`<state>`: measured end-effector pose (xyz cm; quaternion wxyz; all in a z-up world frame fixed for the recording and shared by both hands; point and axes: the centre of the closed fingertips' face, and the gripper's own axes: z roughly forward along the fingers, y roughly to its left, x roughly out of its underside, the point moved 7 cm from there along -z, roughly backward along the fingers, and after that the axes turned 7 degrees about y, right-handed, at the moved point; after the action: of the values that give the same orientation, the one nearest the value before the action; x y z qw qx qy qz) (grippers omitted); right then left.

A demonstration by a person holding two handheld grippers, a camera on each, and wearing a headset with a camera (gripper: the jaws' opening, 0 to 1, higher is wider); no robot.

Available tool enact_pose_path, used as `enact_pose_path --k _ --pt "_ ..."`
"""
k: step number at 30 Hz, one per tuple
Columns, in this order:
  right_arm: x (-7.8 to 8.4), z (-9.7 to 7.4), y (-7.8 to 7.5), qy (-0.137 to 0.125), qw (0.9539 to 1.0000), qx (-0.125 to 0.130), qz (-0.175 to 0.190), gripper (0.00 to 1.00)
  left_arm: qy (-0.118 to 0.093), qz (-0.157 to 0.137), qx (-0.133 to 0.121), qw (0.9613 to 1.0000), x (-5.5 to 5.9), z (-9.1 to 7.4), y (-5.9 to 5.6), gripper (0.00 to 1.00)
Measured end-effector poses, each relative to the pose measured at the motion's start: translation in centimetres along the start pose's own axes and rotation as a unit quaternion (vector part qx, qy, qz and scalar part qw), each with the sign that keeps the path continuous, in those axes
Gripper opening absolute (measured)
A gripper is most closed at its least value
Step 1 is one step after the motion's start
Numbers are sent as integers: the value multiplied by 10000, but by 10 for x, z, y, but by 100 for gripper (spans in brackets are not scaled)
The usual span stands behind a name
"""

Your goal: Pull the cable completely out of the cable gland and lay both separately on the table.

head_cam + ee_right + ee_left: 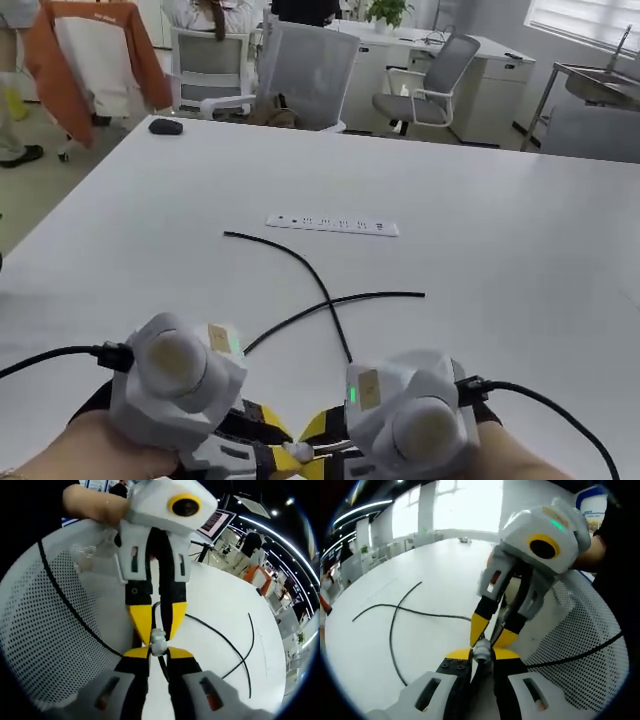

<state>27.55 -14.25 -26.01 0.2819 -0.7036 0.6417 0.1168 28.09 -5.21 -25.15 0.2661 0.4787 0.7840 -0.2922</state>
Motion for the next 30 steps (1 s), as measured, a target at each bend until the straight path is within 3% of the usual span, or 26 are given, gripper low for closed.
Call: enact_pose_path --k 2,11,14,15,16,18,20,24,26,27,28,30 --pt "-2 0 -1 48 9999 98 -57 10 -37 39 -20 10000 1 -1 3 16" --pt "0 3 0 98 9997 76 -195 11 45 -35 0 10000 4 1 1 16" --pt "1 5 0 55 9999 -37 149 11 109 145 -57 9998 3 2 0 16" --pt "3 6 -1 51 9999 -86 91 12 167 262 -74 9995 4 3 -1 16" --pt "4 8 0 86 9998 -151 92 12 295 548 -145 9980 5 4 -2 16" --pt "9 11 5 252 9987 -399 204 11 570 814 -171 9949 9 9 -6 16" --pt "10 12 6 301 9985 -426 187 11 683 1061 -241 9917 9 11 -8 16" --pt "8 9 3 35 9972 -530 523 15 654 1232 -265 9899 7 12 -10 16" --pt "5 5 1 -152 9952 -554 788 14 714 1453 -381 9861 6 12 -9 16" --pt "9 3 -1 -69 9943 -598 877 14 746 1510 -423 9848 6 12 -9 16" --pt "9 4 -1 -169 9931 -651 966 14 743 1542 -430 9843 6 12 -10 16" --pt "11 4 -1 -257 9893 -805 1186 12 770 1792 -516 9794 5 12 -11 16"
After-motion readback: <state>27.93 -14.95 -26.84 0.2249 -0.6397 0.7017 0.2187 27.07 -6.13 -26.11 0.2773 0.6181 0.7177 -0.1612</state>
